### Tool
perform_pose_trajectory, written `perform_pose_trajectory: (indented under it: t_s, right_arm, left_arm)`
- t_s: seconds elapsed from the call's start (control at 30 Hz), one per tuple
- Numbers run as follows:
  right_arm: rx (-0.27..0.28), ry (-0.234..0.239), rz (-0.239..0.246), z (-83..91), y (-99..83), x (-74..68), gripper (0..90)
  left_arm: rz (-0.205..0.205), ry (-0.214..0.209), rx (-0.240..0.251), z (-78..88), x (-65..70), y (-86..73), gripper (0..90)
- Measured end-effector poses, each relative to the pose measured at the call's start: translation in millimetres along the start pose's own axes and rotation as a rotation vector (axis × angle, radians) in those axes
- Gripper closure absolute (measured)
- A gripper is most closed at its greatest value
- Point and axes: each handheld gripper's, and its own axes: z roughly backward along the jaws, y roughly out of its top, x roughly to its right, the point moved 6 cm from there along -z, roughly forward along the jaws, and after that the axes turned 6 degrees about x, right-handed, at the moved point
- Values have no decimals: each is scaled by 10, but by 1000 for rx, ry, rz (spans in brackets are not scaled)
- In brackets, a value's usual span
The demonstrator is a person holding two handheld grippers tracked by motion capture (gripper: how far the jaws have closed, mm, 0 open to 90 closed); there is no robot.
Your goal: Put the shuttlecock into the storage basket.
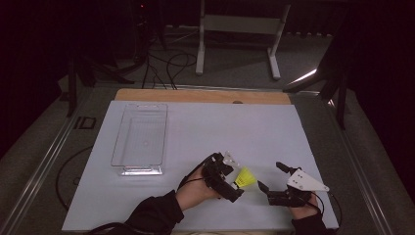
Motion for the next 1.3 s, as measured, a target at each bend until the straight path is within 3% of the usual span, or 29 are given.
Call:
perform_pose_trajectory:
  t_s: [0.27, 0.73, 1.1, 1.3]
  right_arm:
    - [0, 1, 0, -2, -3, 2, 86]
    - [-3, 5, 3, -3, -6, -2, 86]
    - [-7, 8, 7, -5, -9, -6, 86]
    - [-7, 6, 7, -6, -10, -4, 86]
  left_arm:
    - [13, 0, -28, -121, -5, -27, 59]
    - [22, -4, -126, -332, -9, -153, 271]
    - [53, -18, -155, -417, -8, -212, 430]
    - [39, 12, -159, -423, -11, -209, 515]
